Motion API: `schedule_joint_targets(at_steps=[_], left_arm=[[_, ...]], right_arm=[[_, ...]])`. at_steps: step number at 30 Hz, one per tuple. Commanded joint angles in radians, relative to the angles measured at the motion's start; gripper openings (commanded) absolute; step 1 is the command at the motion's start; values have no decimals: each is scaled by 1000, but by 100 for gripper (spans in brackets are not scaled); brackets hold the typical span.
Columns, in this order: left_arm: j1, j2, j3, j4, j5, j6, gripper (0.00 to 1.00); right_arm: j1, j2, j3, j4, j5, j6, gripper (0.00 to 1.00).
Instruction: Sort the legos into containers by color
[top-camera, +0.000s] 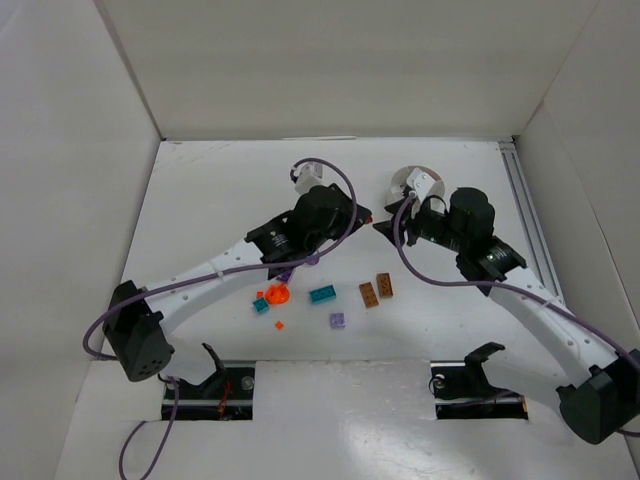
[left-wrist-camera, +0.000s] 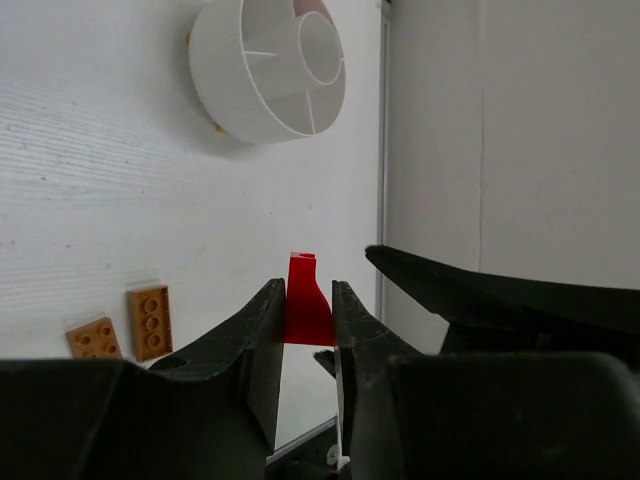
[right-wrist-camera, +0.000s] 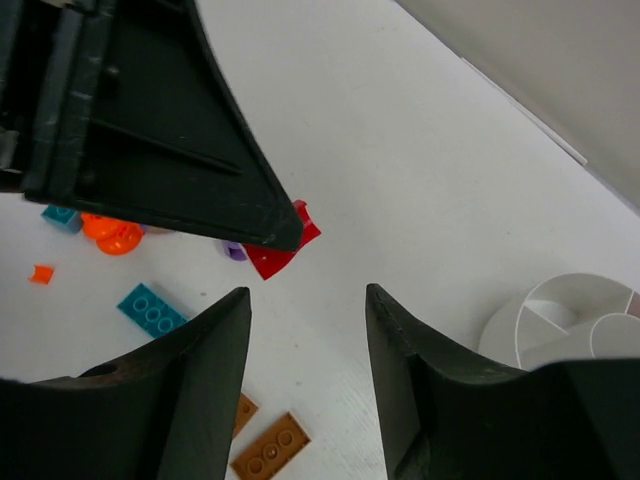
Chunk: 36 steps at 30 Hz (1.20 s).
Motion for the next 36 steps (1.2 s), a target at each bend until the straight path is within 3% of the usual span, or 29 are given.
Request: schedule_joint_targets(at_steps=[1,18,27,36], left_arm=[[-4,-74,-4,77,-72,-61,0],[-89,-115,-52,125,-271,-140,0],[-133,-144,-84,152,-362,-161,0],[-178,-155,-134,258,-398,-123,0]], right_arm=[[8,27,60,139,12,80,60],[58,76,45,312,-40,316,70],[68,76,22,375,59,419,68],[77,108,9,447,60,532,66]])
